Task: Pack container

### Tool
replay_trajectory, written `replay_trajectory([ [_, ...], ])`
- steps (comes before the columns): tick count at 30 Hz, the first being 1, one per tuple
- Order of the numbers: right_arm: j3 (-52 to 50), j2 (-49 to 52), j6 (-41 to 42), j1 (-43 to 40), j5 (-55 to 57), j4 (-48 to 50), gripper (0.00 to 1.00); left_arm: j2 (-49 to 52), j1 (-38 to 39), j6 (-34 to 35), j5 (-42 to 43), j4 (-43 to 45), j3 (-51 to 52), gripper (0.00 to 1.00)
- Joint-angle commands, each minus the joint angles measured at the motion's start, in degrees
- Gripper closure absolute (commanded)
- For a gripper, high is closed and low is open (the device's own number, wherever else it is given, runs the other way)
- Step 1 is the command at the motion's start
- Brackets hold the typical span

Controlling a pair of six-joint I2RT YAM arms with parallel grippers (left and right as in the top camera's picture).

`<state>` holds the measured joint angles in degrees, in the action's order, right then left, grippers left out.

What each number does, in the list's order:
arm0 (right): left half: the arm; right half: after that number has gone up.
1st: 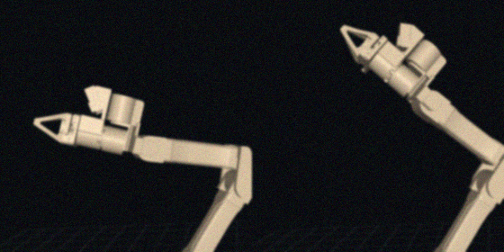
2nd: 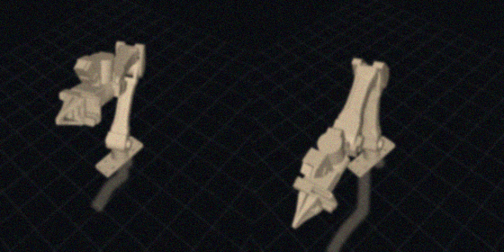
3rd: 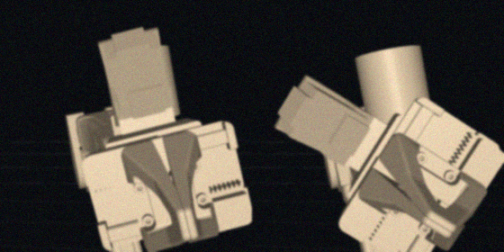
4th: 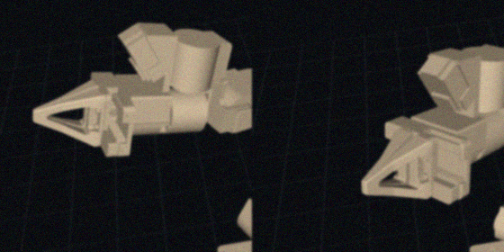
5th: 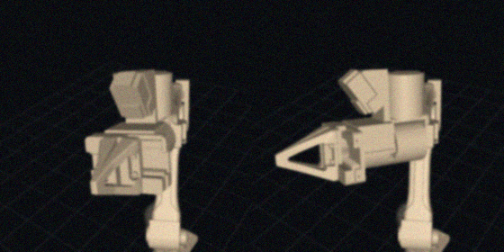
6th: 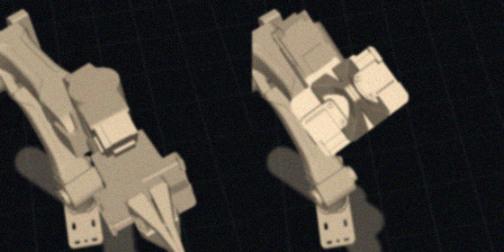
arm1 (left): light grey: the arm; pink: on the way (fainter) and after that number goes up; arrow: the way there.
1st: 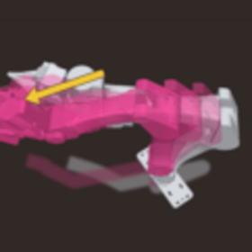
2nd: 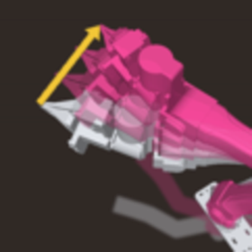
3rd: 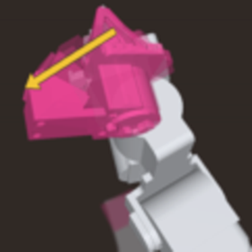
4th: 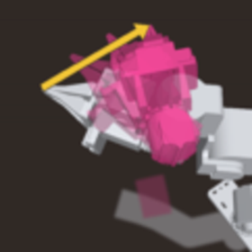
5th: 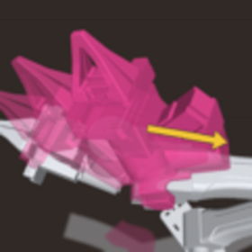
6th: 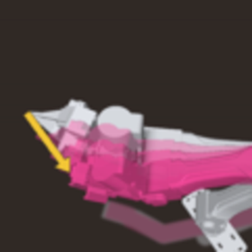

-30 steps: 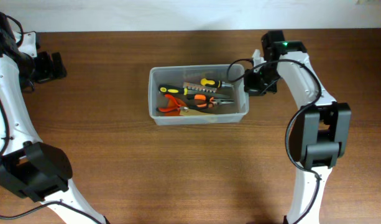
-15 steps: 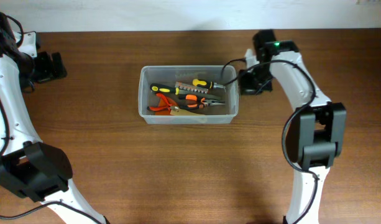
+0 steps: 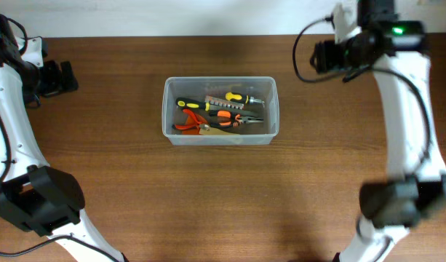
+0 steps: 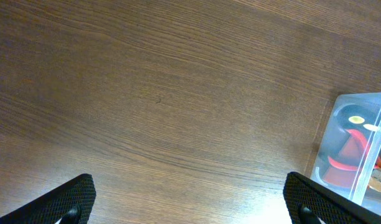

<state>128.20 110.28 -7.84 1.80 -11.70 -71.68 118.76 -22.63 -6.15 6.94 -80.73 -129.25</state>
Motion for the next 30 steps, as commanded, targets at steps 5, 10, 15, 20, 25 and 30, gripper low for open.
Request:
replay_trajectory([
  [5, 3.56, -17.18, -5.25, 5.92, -0.31, 2.51, 0.01, -0.35, -0.31, 0.52, 0.81, 0.13, 0.15, 0.01],
  [10, 3.56, -25.18, -5.22, 7.37, -0.55, 3.69, 0.01, -0.35, -0.31, 0.52, 0.81, 0.13, 0.15, 0.01],
  [15, 3.56, -30.56, -5.33, 7.15, -0.02, 0.07, 0.01, -0.35, -0.31, 0.52, 0.81, 0.13, 0.15, 0.01],
  [20, 3.56, -34.21, -5.46, 7.15, 6.29, -1.77, 0.01, -0.35, -0.31, 0.52, 0.81, 0.13, 0.15, 0.01],
  [25, 3.56, -36.17, -5.44, 7.15, 13.73, -2.38, 0.01, -0.35, -0.31, 0.52, 0.81, 0.13, 0.15, 0.01],
  [30, 3.48, -36.61, -5.49, 7.13, 17.18, -4.44, 0.01, -0.35, -0.31, 0.52, 0.81, 0.13, 0.15, 0.01],
])
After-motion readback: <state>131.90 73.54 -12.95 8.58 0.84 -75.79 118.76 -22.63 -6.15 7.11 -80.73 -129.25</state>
